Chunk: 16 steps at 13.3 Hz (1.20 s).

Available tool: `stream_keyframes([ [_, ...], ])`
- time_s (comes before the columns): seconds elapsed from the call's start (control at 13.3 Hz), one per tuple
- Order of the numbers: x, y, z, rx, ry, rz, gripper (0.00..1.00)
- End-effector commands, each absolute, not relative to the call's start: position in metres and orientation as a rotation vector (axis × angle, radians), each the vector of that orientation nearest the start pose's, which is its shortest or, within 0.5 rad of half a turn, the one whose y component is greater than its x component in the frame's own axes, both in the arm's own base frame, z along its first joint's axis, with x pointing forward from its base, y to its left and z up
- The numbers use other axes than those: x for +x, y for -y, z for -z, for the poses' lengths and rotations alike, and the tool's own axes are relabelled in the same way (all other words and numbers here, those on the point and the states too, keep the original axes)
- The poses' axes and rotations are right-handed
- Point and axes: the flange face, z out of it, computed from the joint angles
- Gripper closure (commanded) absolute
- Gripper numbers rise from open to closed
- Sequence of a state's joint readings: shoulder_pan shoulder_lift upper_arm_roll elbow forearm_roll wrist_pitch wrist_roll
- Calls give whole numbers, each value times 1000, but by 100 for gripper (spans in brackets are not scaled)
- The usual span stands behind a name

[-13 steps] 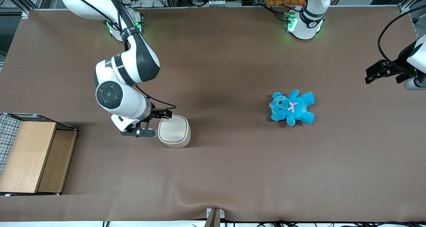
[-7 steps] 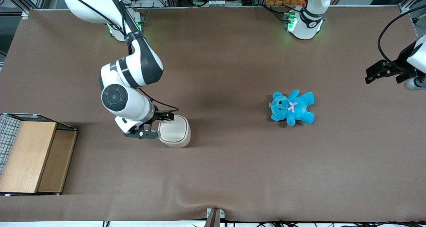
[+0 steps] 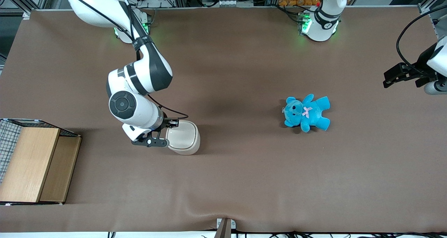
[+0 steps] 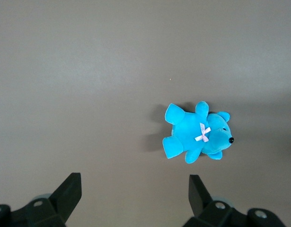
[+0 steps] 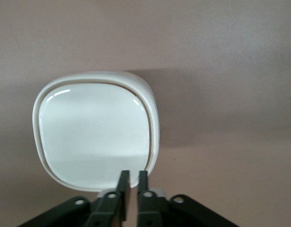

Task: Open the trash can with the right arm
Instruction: 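Press and tilt the lid open with the right gripper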

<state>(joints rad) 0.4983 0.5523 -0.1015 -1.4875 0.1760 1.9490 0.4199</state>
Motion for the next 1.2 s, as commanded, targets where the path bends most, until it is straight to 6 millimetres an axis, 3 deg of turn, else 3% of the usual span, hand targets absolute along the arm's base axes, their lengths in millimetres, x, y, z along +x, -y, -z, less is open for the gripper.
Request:
stream_keyframes([
  [0.0, 639, -295, -338, -3067, -136, -153, 100],
  [1.12, 644, -301, -300, -3114, -87, -111, 100],
])
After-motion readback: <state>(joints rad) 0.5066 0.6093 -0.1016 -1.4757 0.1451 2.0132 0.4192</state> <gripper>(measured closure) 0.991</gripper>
